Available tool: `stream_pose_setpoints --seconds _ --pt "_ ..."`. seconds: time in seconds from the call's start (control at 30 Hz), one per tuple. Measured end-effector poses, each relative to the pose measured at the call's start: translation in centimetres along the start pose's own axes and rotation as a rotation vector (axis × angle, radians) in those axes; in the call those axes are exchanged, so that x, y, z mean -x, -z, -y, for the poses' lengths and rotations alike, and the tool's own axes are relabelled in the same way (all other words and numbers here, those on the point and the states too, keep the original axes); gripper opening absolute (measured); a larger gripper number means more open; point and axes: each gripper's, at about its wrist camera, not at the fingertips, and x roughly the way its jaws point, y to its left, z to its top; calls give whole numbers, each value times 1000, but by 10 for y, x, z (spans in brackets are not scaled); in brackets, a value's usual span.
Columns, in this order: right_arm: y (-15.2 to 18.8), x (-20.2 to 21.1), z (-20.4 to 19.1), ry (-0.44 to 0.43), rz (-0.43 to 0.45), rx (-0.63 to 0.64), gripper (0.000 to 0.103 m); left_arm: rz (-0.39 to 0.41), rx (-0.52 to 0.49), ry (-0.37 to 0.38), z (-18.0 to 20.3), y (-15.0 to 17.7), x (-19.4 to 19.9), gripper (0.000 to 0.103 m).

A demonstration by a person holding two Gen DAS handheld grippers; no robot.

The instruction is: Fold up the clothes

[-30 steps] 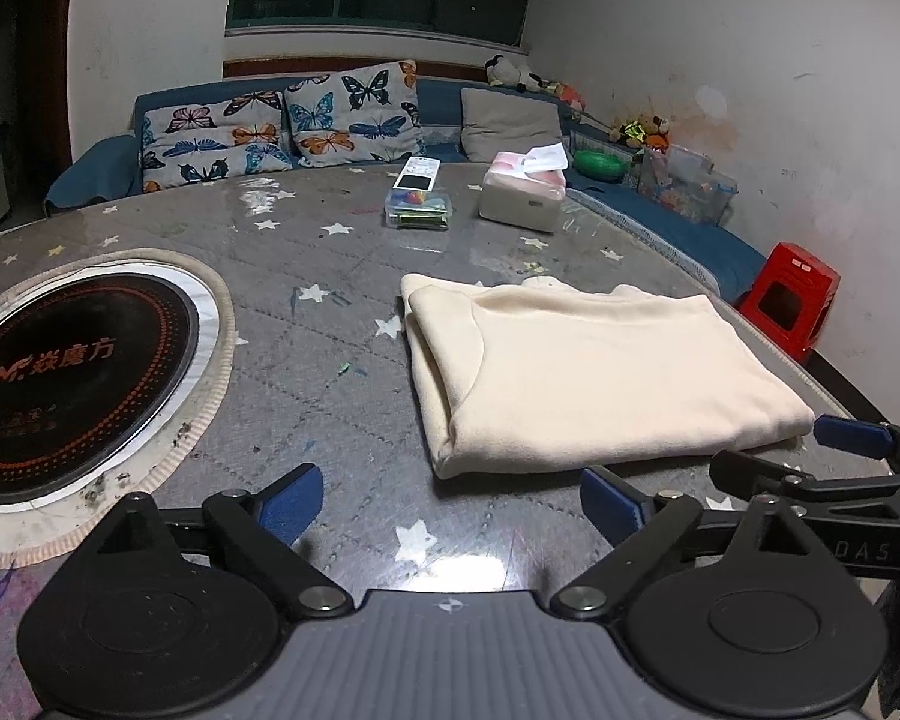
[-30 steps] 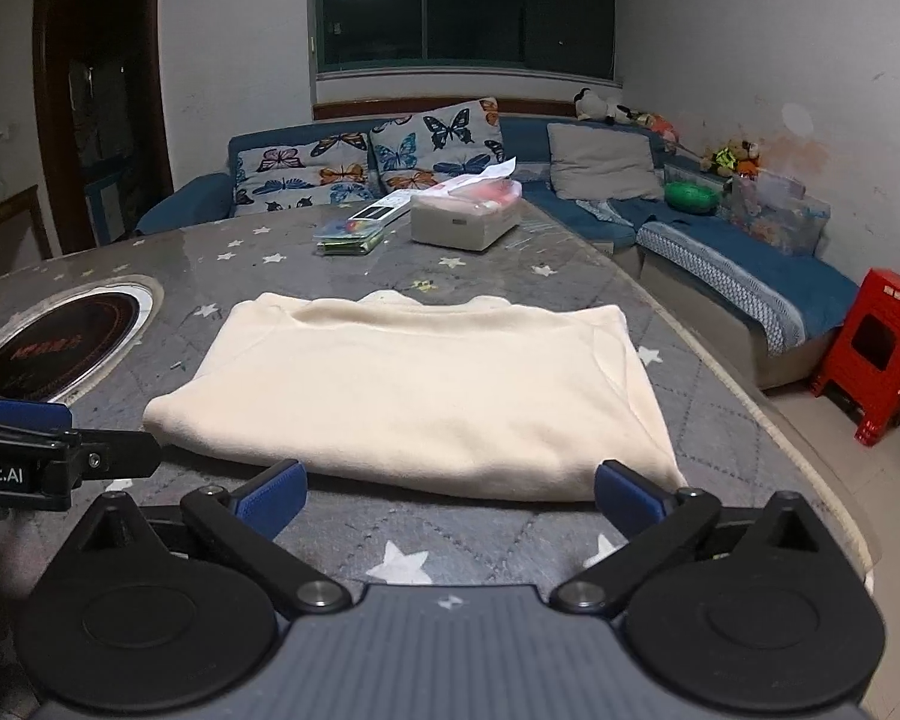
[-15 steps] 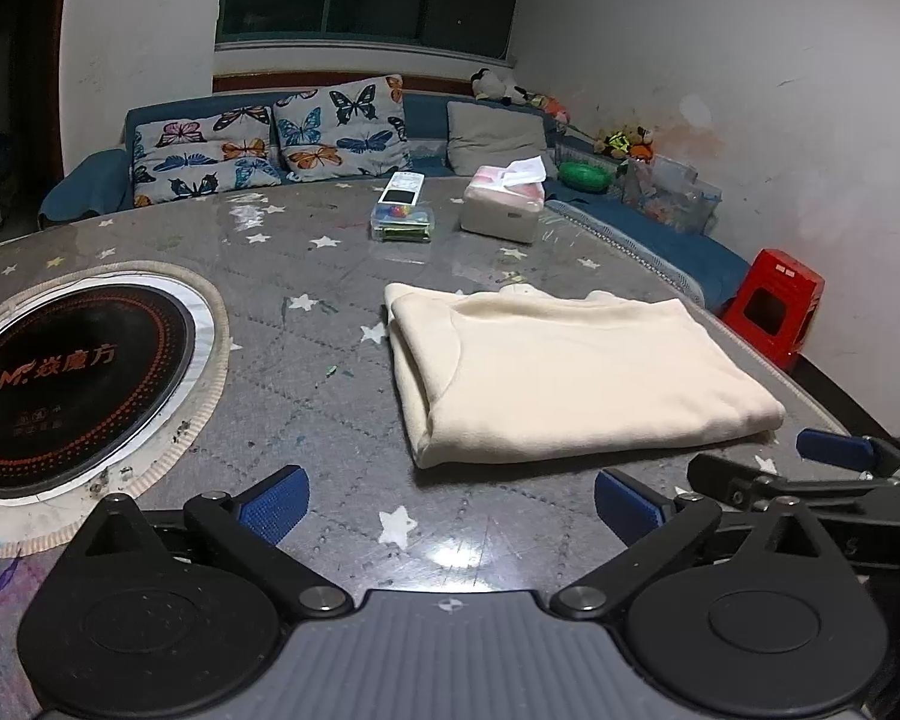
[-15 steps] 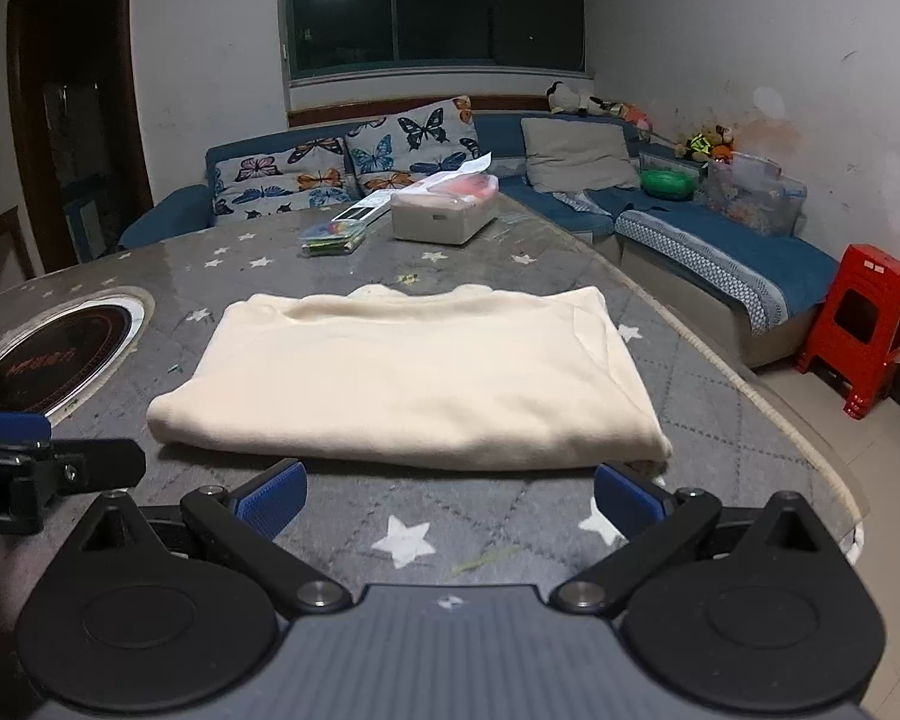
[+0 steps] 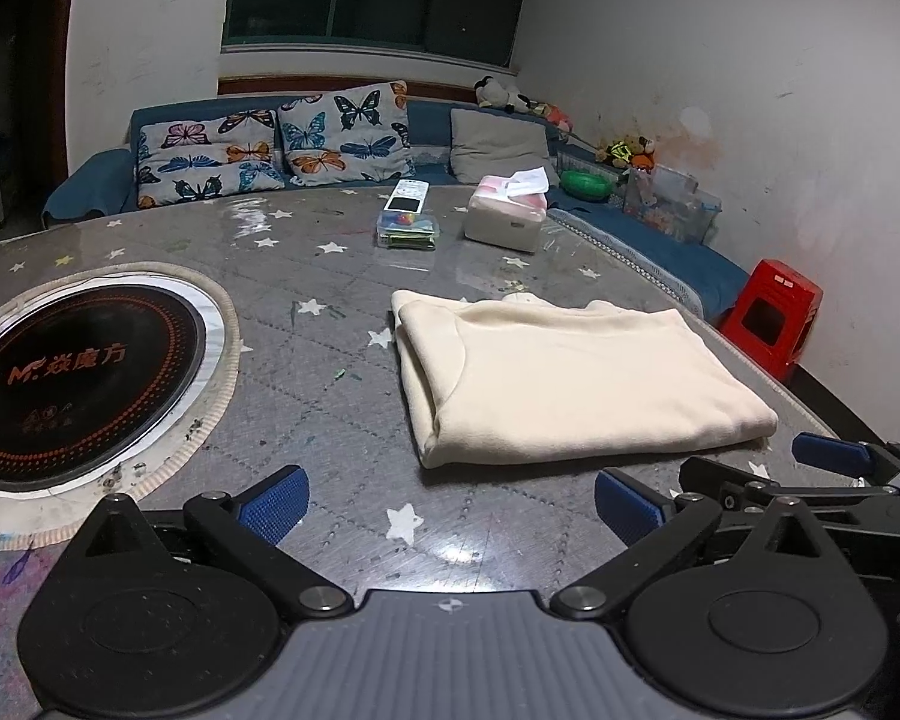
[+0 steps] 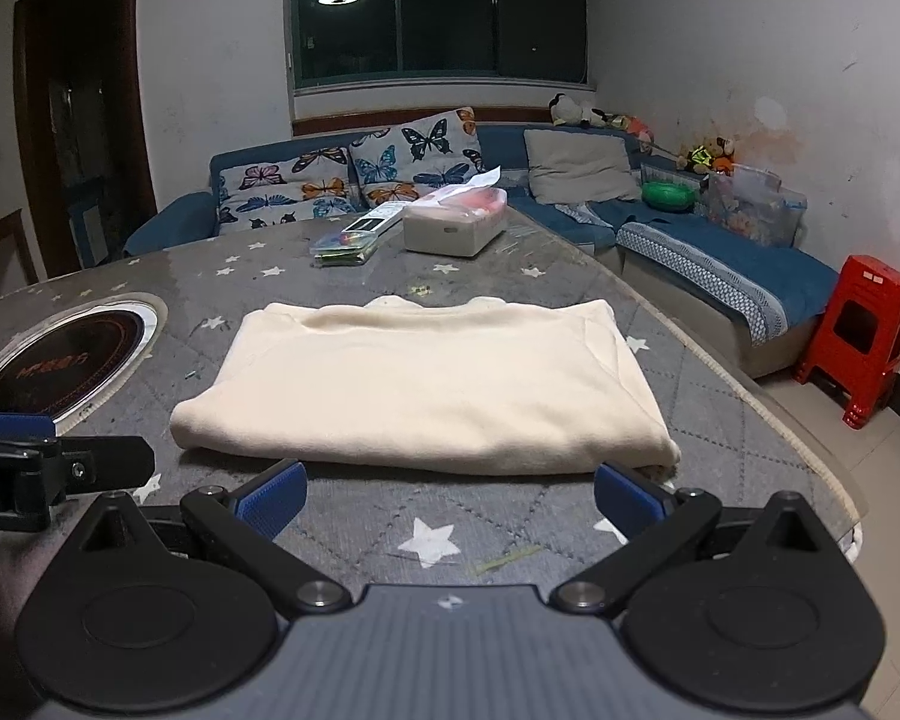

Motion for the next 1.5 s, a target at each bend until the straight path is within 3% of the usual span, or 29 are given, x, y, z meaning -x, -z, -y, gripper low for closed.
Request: stream_pose_setpoints --seconds 1.5 --pt "-2 -9 7 -1 -16 -21 103 -29 -53 -5 14 -5 -15 103"
